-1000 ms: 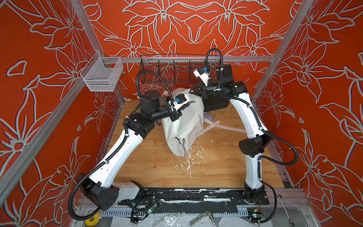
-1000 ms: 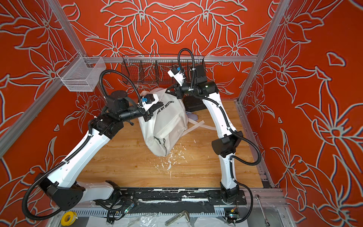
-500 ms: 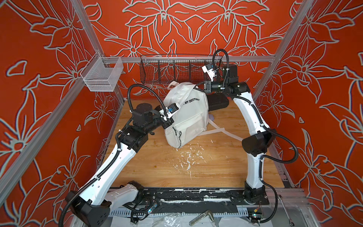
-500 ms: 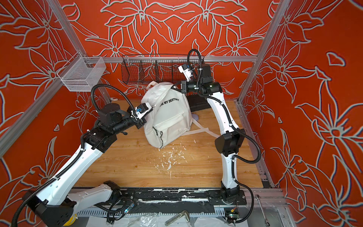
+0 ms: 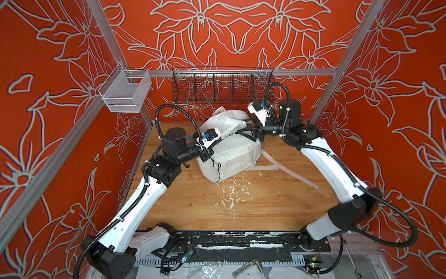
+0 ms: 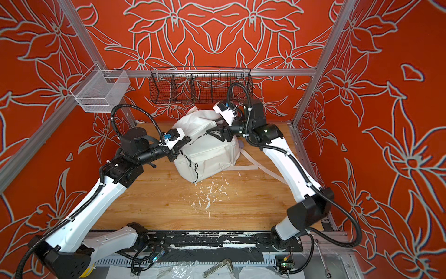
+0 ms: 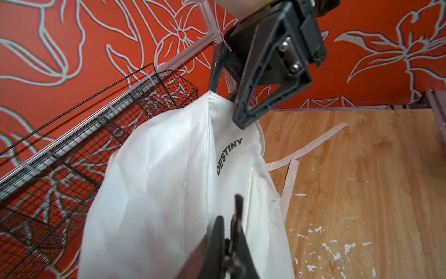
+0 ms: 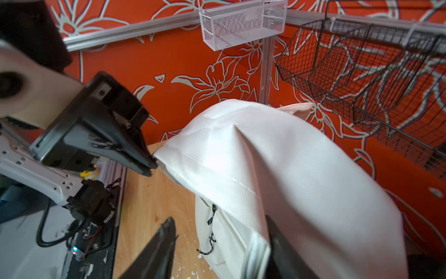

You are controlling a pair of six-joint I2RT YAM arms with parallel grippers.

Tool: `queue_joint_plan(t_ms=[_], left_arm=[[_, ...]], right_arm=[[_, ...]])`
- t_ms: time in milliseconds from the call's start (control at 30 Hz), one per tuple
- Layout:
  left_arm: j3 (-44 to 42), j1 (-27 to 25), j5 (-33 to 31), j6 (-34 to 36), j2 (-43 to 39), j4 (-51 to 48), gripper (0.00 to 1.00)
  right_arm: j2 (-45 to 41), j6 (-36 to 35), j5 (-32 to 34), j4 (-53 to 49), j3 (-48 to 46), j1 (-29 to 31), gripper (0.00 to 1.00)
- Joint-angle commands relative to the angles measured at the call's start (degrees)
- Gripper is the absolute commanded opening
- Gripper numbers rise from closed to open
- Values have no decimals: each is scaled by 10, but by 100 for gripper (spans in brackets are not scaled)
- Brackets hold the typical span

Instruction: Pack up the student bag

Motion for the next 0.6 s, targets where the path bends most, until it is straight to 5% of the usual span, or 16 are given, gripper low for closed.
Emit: queue_joint_plan(t_ms=[0, 200, 567], left_arm=[[20, -12, 66, 3, 4, 13, 0], [24, -17, 90, 10, 1, -6, 0], [19, -21, 111, 29, -12, -35, 0]], right_arm=[[-18, -166, 60, 48, -31, 5, 63], [-8, -352, 100, -23, 8, 48, 67], [10, -463, 154, -8, 50, 68, 82]])
